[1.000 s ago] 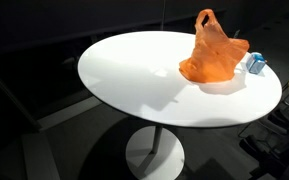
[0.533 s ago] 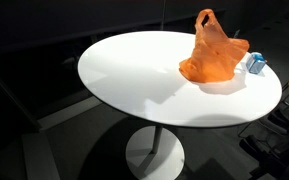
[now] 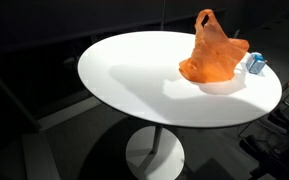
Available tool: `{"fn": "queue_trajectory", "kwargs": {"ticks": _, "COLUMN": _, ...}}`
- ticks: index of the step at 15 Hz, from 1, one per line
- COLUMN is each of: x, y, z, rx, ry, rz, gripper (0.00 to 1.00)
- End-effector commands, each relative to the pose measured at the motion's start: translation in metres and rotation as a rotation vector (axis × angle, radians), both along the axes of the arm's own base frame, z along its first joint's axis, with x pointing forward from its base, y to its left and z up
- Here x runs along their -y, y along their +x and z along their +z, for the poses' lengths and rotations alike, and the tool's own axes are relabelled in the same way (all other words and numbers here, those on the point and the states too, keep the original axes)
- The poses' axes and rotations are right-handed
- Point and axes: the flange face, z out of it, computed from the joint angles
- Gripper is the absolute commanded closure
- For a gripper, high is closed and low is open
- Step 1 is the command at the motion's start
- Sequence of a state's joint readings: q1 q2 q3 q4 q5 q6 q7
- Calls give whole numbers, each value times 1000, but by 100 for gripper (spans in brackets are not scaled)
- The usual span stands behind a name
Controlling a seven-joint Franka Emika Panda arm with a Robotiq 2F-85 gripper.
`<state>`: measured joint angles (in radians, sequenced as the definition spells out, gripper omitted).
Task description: Put the blue box in the plastic bag
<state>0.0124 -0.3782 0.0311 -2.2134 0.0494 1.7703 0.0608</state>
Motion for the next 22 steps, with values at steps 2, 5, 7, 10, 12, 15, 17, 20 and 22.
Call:
{"fn": "queue_trajectory", "kwargs": {"ticks": 2, "x": 53, "y": 13, "z": -22, "rx": 11, "ry": -17, "rz": -230, "gripper": 0}}
{"fn": "queue_trajectory", "kwargs": {"ticks": 5, "x": 80, "y": 17, "z": -45, "rx": 12, "ry": -4, "rz": -378, "gripper": 0}}
{"fn": "queue_trajectory", "kwargs": {"ticks": 7, "x": 89, "y": 18, "z": -61, "rx": 12, "ry": -4, "rz": -447, "gripper": 0}}
{"fn": "queue_trajectory", "kwargs": {"ticks": 10, "x": 89, "y": 19, "z": -65, "rx": -6, "ry": -2, "rz": -415, "gripper": 0}}
{"fn": "queue_trajectory", "kwargs": {"ticks": 12, "x": 88, "y": 19, "z": -66, "rx": -8, "ry": -2, "rz": -413, "gripper": 0}}
{"fn": "queue_trajectory", "kwargs": {"ticks": 15, "x": 95, "y": 24, "z": -70, "rx": -8, "ry": -16, "rz": -465, "gripper": 0}}
{"fn": "queue_trajectory", "kwargs": {"ticks": 17, "x": 107, "y": 28, "z": -82, "rx": -26, "ry": -24, "rz": -536, "gripper": 0}}
{"fn": "queue_trajectory", "kwargs": {"ticks": 20, "x": 123, "y": 31, "z": -110, "rx": -79, "ry": -19, "rz": -648, "gripper": 0}}
{"fn": "queue_trajectory", "kwargs": {"ticks": 22, "x": 133, "y": 33, "z": -130, "rx": -114, "ry": -23, "rz": -708, "gripper": 0}}
